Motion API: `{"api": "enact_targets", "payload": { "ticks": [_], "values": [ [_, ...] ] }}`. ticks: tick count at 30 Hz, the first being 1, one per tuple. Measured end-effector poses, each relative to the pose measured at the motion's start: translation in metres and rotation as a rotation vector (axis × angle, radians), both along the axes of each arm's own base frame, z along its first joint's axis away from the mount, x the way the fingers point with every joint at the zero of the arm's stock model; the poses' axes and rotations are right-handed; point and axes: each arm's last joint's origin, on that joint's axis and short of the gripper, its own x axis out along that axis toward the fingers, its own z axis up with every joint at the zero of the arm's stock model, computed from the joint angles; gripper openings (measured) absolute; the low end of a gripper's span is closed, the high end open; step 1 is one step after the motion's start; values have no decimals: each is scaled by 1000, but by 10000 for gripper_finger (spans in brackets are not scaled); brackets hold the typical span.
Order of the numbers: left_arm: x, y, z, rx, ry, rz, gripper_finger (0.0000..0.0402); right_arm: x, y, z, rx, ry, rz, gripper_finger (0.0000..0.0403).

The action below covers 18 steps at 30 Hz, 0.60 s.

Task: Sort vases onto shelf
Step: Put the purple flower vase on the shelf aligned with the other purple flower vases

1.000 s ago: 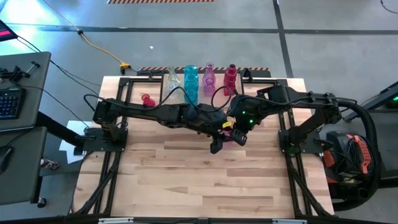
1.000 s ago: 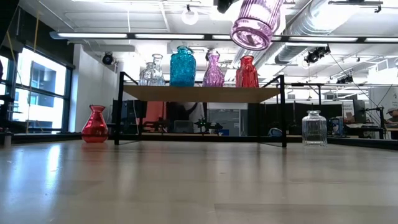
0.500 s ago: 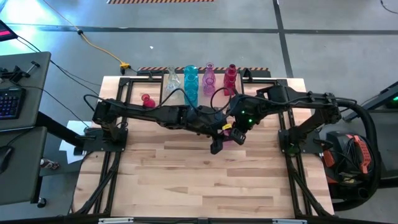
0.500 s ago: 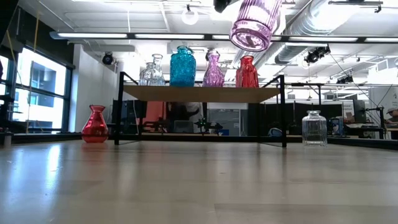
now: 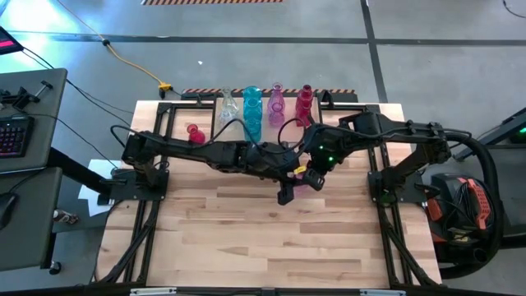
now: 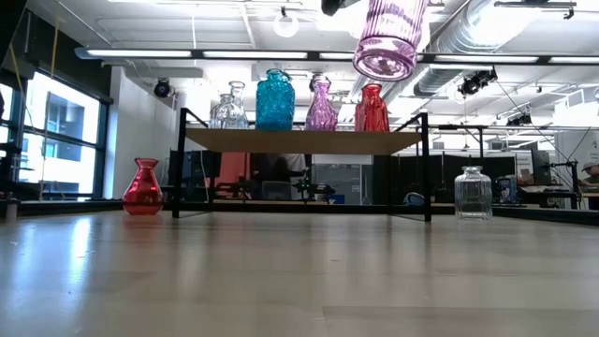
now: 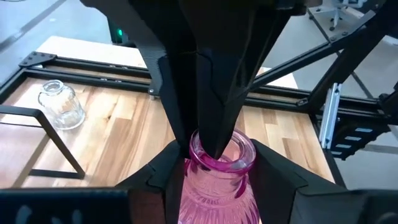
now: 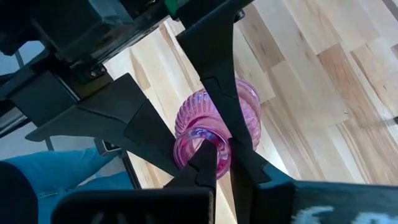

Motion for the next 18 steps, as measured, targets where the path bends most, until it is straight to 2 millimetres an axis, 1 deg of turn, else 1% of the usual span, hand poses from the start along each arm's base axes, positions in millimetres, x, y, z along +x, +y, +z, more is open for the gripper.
{"api": "enact_targets", "payload": {
  "ticks": [3, 6, 14, 18],
  "values": [
    [0, -2, 0, 5, -1, 0, 134, 0, 0, 0, 7, -1, 5, 7],
    [0, -2, 0, 7, -1, -2, 133, 0, 1, 0, 8, -2, 8, 22],
    [0, -2, 0, 10, -4, -3, 132, 0, 1, 0, 15, -4, -4, 86],
    [0, -2, 0, 19, 0, -6, 132, 0, 0, 0, 18, -2, -11, 106]
  ]
}}
